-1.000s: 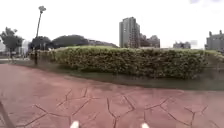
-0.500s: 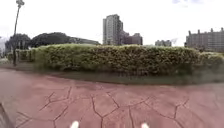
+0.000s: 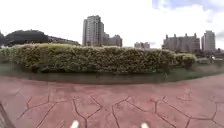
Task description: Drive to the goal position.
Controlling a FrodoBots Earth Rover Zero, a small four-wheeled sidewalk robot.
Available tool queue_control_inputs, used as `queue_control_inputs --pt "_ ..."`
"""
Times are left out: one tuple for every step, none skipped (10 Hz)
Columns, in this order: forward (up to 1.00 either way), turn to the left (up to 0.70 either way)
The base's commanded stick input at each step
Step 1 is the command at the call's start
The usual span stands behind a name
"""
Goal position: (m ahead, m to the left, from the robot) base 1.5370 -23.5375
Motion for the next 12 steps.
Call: queue_control_inputs --pt "0.0 -0.45" --pt "0.0 -0.45" --pt "0.0 -0.45" --pt "0.0 -0.45" --pt "0.02 -0.45" --pt "0.86 -0.3" --pt "1.0 -0.27" --pt "1.0 -0.27" --pt "1.0 -0.27" --pt "1.0 -0.27" --pt "1.0 -0.27" --pt "1.0 -0.27"
